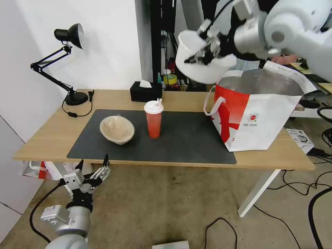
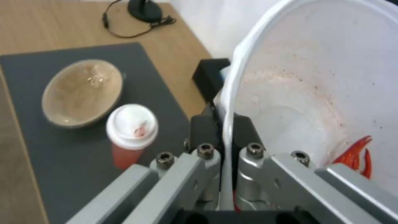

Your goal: Pick up the trash from the table and place it into the takeout bag.

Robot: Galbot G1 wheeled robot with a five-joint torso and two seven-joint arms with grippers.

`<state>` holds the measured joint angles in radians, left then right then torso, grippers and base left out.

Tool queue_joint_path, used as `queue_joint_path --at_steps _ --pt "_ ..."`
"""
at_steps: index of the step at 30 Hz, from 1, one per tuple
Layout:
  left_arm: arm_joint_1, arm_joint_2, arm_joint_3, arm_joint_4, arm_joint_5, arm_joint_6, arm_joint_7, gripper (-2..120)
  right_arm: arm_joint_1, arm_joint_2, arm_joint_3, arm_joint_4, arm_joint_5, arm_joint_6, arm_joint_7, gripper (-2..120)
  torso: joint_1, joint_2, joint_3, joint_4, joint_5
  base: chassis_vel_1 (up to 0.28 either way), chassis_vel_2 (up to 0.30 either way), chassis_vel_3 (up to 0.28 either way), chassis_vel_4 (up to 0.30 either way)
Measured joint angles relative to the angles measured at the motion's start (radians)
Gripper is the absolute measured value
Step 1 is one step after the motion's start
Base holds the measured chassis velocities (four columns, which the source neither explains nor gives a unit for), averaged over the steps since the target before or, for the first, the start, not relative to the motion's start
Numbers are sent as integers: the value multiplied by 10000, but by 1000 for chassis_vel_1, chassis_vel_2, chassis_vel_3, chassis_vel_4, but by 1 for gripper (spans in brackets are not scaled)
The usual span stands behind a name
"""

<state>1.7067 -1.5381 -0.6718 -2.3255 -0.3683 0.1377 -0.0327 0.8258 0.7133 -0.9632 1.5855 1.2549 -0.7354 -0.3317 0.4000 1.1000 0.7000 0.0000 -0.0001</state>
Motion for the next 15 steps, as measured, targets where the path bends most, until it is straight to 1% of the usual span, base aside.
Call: queue_joint_path --at_steps 4,7,10,13,15 --pt "45 18 -3 -70 -1 0 -1 100 28 -54 -5 -235 -42 0 -12 0 0 0 1 0 1 0 0 0 0" --pt "79 77 -44 -118 -16 -2 -4 100 -109 -243 41 -356 -104 0 -13 0 0 0 0 -1 3 0 0 0 0" --pt "97 93 -48 -131 -20 -2 -5 100 -214 -354 108 -360 -138 0 -14 0 0 0 0 -2 3 0 0 0 0" --pt "140 98 -23 -146 -20 -6 -8 100 -559 -693 319 -225 -233 0 -13 0 1 0 1 -1 3 0 0 0 0" --pt "147 98 -19 -150 -18 -6 -7 100 -606 -745 350 -199 -244 0 -13 0 1 -1 0 -1 3 0 0 0 0"
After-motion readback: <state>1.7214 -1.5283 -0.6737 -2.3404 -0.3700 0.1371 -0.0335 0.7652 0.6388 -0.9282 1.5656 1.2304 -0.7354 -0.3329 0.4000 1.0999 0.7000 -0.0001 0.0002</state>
